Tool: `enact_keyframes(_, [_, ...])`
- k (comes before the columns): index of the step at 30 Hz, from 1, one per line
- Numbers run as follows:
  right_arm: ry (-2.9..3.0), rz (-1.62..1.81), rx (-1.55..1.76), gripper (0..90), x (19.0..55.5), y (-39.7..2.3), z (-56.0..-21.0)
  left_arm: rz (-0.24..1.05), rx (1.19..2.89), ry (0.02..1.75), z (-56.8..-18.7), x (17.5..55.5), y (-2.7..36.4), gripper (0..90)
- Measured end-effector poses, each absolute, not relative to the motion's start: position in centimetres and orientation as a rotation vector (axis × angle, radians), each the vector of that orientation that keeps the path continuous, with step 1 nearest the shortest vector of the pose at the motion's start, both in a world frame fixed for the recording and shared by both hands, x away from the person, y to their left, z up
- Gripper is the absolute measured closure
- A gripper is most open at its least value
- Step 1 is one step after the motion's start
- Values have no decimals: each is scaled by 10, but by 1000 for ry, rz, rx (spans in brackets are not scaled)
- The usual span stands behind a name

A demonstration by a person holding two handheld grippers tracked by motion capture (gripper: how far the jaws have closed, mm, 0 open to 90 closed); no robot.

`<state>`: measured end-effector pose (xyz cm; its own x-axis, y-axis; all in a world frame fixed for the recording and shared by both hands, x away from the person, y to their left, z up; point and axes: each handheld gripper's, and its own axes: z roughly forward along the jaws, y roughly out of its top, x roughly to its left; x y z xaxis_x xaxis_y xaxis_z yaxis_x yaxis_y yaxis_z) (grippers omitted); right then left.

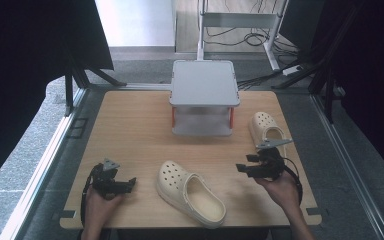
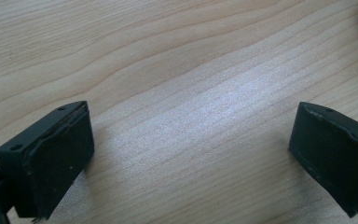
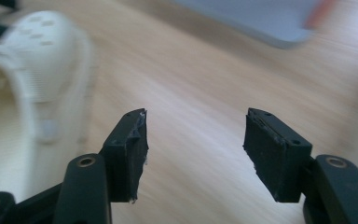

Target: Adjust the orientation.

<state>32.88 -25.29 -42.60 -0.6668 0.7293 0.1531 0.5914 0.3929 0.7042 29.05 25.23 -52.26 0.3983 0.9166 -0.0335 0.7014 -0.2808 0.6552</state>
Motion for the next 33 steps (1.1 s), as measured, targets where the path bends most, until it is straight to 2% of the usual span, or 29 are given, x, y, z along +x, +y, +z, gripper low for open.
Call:
enact_keyframes(6, [2307,1149,1361,363,341,-295,-426,474,2069,1376,-523,291,252,0])
enact_keyframes(11, [2244,1091,1419,356,357,-312,-427,474,2069,1376,-523,291,252,0])
enact_keyframes(27, [2133,998,1508,510,421,-318,-433,474,2073,1374,-522,291,253,0])
enact_keyframes(33, [2119,991,1552,596,437,-315,-442,475,2073,1374,-523,291,252,0])
